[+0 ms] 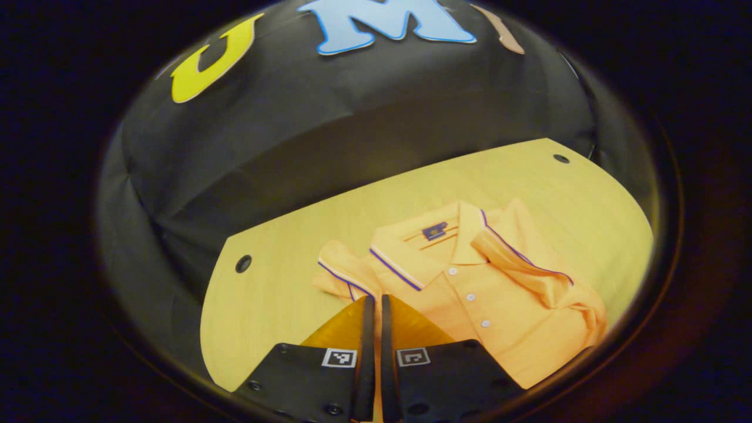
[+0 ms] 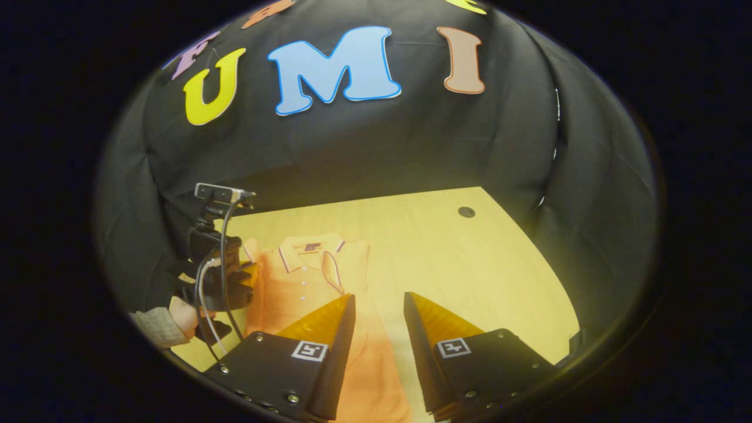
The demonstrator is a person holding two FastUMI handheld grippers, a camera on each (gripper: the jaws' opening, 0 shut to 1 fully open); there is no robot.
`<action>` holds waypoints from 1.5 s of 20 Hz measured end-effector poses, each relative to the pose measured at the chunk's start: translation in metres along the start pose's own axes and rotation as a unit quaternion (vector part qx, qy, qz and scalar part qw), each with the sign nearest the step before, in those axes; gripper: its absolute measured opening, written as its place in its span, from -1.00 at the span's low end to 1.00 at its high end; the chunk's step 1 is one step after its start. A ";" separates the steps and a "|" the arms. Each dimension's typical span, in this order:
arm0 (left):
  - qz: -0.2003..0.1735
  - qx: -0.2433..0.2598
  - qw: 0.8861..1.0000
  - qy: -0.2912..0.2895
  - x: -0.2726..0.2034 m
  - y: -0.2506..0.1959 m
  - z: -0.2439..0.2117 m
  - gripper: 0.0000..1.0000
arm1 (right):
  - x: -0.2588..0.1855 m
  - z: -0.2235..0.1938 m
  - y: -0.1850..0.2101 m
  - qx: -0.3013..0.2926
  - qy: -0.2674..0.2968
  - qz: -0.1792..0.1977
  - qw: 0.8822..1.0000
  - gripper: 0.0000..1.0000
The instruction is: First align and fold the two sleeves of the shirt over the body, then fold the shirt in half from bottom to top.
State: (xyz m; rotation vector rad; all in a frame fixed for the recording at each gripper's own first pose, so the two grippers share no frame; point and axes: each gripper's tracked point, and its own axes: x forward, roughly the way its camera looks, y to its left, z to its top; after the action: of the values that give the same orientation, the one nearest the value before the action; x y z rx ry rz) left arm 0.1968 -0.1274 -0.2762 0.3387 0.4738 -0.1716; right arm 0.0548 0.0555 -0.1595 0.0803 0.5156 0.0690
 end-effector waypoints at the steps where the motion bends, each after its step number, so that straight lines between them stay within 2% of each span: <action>1: -0.013 0.010 1.000 0.002 -0.001 -0.014 0.001 -0.78 | 0.001 -0.001 -0.002 0.002 0.000 -0.002 1.000 0.06; 6: -0.052 0.036 0.998 0.013 -0.002 -0.058 -0.004 -0.79 | 0.001 -0.002 -0.003 0.013 0.008 -0.014 1.000 0.06; 7: -0.060 0.034 0.997 0.015 -0.002 -0.064 -0.005 -0.72 | 0.001 -0.001 -0.003 0.015 0.009 -0.015 1.000 0.06; 8: -0.071 0.030 0.997 0.019 -0.003 -0.070 -0.004 -0.31 | 0.000 -0.002 -0.002 0.017 0.011 -0.016 1.000 0.06; 9: -0.075 0.028 0.997 0.020 -0.004 -0.072 -0.008 -0.27 | 0.000 -0.002 -0.002 0.019 0.012 -0.017 1.000 0.06; 10: -0.078 0.025 0.996 0.020 -0.005 -0.072 -0.009 0.11 | -0.001 -0.002 -0.002 0.020 0.014 -0.017 1.000 0.06; 15: -0.077 -0.001 0.997 0.019 -0.030 -0.062 -0.010 0.67 | 0.000 -0.010 -0.002 0.018 0.032 -0.010 0.999 0.06; 16: -0.080 -0.012 0.996 0.023 -0.038 -0.059 -0.014 0.69 | 0.000 -0.013 -0.001 0.018 0.040 -0.006 0.999 0.06; 17: -0.084 -0.027 0.996 0.030 -0.047 -0.057 -0.019 0.59 | 0.001 -0.019 0.001 0.018 0.048 -0.003 0.999 0.06; 18: -0.088 -0.040 0.995 0.039 -0.057 -0.055 -0.027 0.80 | 0.002 -0.026 0.004 0.018 0.059 0.000 0.998 0.06; 19: -0.089 -0.050 0.994 0.047 -0.066 -0.052 -0.036 0.84 | 0.004 -0.034 0.007 0.017 0.069 0.005 0.997 0.06; 20: -0.089 -0.057 0.993 0.056 -0.075 -0.048 -0.046 1.00 | 0.004 -0.041 0.011 0.016 0.080 0.009 0.997 0.07; 24: -0.090 -0.081 0.987 0.110 -0.117 -0.039 -0.099 1.00 | 0.008 -0.087 0.020 0.002 0.138 0.032 0.990 0.10; 25: -0.091 -0.093 0.984 0.124 -0.126 -0.039 -0.113 1.00 | 0.008 -0.099 0.022 -0.003 0.154 0.034 0.988 0.29; 27: -0.090 -0.110 0.979 0.147 -0.144 -0.036 -0.136 0.99 | 0.007 -0.121 0.022 -0.013 0.183 0.035 0.982 0.39; 30: -0.086 -0.121 0.973 0.179 -0.175 -0.033 -0.172 0.79 | 0.002 -0.157 0.024 -0.026 0.234 0.039 0.971 0.44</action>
State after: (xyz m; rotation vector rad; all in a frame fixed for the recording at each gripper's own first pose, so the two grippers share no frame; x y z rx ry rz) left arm -0.0363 -0.0817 -0.3461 0.0867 0.8742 -0.2198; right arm -0.0222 0.0892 -0.2939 0.0325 0.9816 0.1802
